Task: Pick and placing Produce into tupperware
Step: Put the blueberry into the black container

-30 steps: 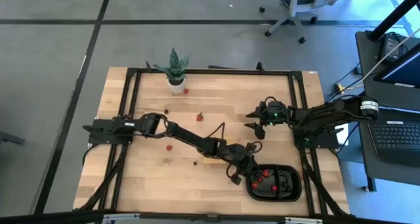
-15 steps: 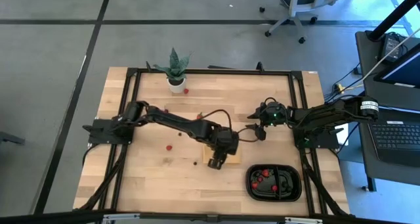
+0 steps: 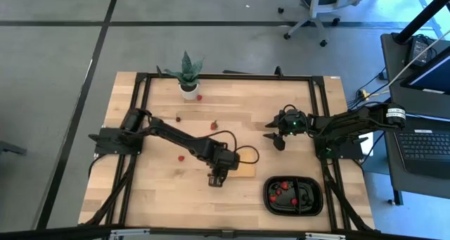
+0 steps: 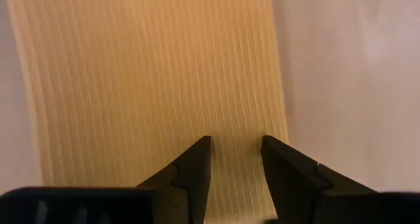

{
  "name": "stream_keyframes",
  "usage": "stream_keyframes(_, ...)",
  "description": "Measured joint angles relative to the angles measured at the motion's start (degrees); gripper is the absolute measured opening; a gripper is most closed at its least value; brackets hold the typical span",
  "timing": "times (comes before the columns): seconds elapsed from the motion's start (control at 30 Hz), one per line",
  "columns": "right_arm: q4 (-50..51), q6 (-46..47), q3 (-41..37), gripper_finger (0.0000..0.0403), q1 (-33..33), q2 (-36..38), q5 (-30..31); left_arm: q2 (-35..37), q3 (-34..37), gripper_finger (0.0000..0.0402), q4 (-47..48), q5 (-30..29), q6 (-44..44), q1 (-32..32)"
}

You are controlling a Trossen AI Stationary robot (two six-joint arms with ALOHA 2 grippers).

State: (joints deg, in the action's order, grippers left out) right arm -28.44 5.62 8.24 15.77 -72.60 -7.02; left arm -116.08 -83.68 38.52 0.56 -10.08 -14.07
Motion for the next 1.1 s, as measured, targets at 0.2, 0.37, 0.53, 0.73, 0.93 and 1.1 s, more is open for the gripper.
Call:
stream_keyframes(0.2, -0.54, 0.01, 0.01, 0.0237, 0.02, -0.47, 0.01, 4.42, 3.56, 0.0128, 0.41, -0.65, -4.68, -2.78)
stream_keyframes(0.37, -0.51, 0.3, -0.04, 0.0237, 0.0, -0.6, 2.53, 4.84, 3.94, 0.0128, 0.72, -2.76, -5.49, -5.23)
stream_keyframes(0.53, -0.44, 1.71, -0.04, 0.0237, 0.02, -0.72, 5.85, 4.84, 3.97, 0.0128, 5.7, -3.1, -11.54, -7.03)
stream_keyframes(0.73, -0.46, 1.76, -0.04, 0.0237, 0.02, -0.72, 5.9, 4.82, 4.04, 0.0128, 9.42, -6.05, -15.28, -9.47)
stream_keyframes(0.93, -0.47, 1.84, -0.04, 0.0237, 0.02, -0.72, 5.91, 4.79, 5.62, 0.0128, 8.48, -7.47, -14.89, -10.36)
stream_keyframes(1.1, -0.51, 1.84, -0.04, 0.0237, 0.02, -0.72, 5.94, 4.77, 6.88, 0.0128, 7.78, -7.73, -14.87, -10.1)
